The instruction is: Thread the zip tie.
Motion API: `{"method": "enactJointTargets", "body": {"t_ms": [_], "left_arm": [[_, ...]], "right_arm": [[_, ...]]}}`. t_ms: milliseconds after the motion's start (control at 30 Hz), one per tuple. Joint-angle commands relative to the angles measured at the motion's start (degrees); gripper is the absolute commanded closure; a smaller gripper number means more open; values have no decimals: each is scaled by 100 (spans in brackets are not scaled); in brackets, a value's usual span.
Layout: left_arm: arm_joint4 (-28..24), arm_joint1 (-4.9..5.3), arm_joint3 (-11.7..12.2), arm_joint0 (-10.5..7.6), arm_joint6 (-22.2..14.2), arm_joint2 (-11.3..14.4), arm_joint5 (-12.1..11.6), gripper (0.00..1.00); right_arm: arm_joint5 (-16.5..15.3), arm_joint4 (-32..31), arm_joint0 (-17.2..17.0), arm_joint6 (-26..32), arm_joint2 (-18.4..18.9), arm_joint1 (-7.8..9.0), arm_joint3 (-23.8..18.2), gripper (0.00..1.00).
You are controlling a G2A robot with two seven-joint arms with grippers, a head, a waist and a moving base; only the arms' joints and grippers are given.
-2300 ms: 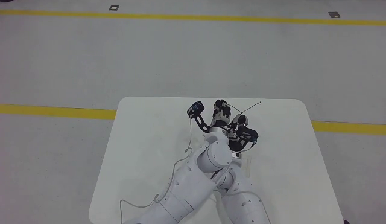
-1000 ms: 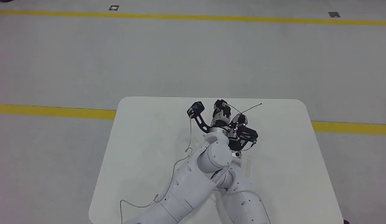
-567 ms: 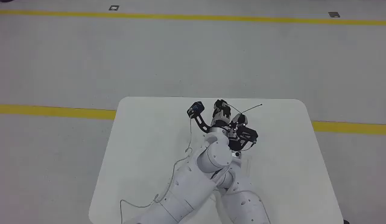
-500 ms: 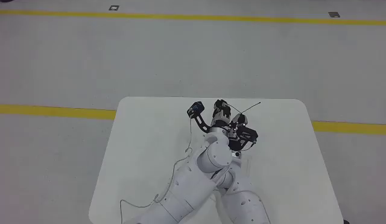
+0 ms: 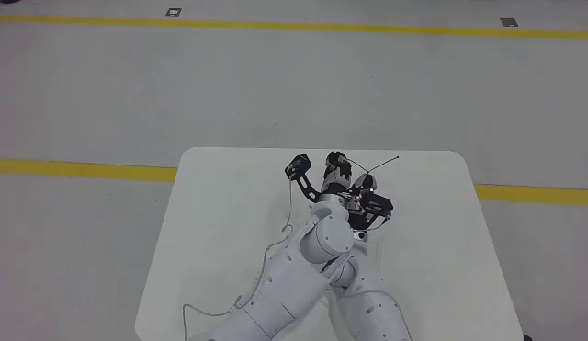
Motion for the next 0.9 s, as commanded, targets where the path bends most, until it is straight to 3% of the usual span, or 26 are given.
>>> {"method": "enactJointTargets", "body": {"t_ms": [0, 267, 867], "left_arm": [[0, 0, 0, 0, 0, 0, 0, 100], [0, 0, 0, 0, 0, 0, 0, 100], [0, 0, 0, 0, 0, 0, 0, 100]], "right_arm": [[-1, -2, 0, 0, -1, 0, 2, 93], [-6, 11, 2, -4, 2, -2, 2, 100], [36, 25, 18, 51, 5, -6, 1, 100]]}}
